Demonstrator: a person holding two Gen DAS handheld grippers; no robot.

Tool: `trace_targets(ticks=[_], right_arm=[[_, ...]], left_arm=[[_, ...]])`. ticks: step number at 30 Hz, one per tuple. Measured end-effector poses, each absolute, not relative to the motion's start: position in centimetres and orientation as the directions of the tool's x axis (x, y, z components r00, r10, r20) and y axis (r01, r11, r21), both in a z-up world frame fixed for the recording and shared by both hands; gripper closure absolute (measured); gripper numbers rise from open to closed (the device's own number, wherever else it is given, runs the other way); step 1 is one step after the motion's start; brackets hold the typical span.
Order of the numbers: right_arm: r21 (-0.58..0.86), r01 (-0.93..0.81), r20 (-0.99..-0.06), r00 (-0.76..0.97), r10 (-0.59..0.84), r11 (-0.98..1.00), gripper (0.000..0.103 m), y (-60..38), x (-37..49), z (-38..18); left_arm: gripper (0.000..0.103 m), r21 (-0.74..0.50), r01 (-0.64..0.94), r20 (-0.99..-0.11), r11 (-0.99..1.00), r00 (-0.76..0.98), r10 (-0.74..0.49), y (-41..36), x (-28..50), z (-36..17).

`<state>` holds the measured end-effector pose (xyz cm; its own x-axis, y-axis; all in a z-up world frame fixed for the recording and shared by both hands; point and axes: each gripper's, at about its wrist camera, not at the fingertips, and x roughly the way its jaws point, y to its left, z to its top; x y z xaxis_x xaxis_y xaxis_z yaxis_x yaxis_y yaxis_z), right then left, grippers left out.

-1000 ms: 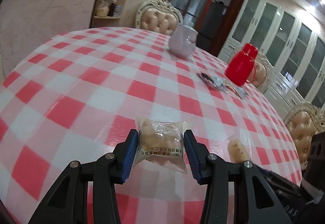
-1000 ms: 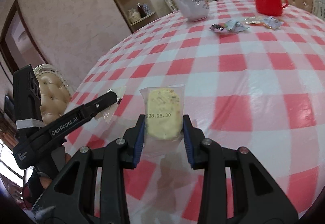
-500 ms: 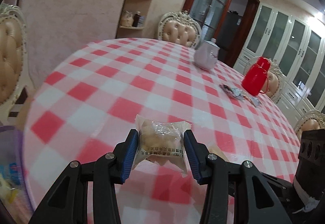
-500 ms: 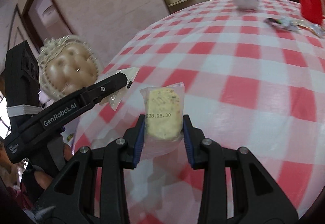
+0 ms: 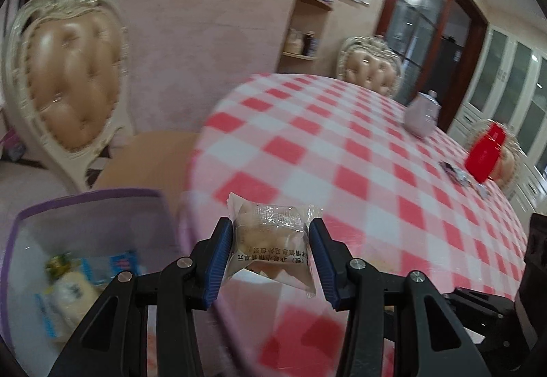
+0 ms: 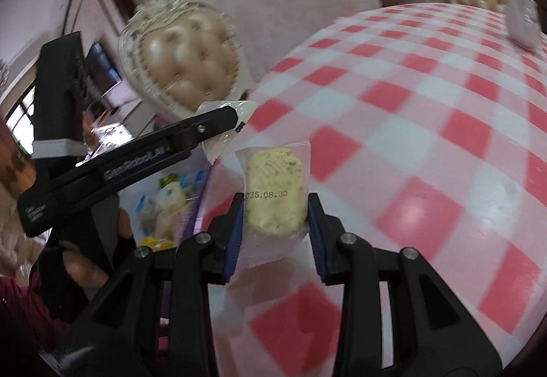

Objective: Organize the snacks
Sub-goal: 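Carry the bun and cookie packets to the purple-rimmed bin and open both grippers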

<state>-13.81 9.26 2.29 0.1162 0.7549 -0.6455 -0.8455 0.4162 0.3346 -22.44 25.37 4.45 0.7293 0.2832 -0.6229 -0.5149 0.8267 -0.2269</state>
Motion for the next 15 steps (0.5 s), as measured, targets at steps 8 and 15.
trace_targets(ticks=[8,15], right_arm=[[0.311,-0.913,-0.663,-0.009,0.749,0.264,0.064,13.9,-18.9,1.8],[0.253,-0.962,-0.681,-0.101,0.725,0.104,0.064,16.2,-23.7,1.3]], left_arm=[[0.056,-0.197,-0.635,-0.641,0.747,0.660,0.392,30.1,-26.1,3.7],[0.055,-0.172,-0.719,-0.657,0.674,0.593,0.466,32.7,-29.4,3.2]])
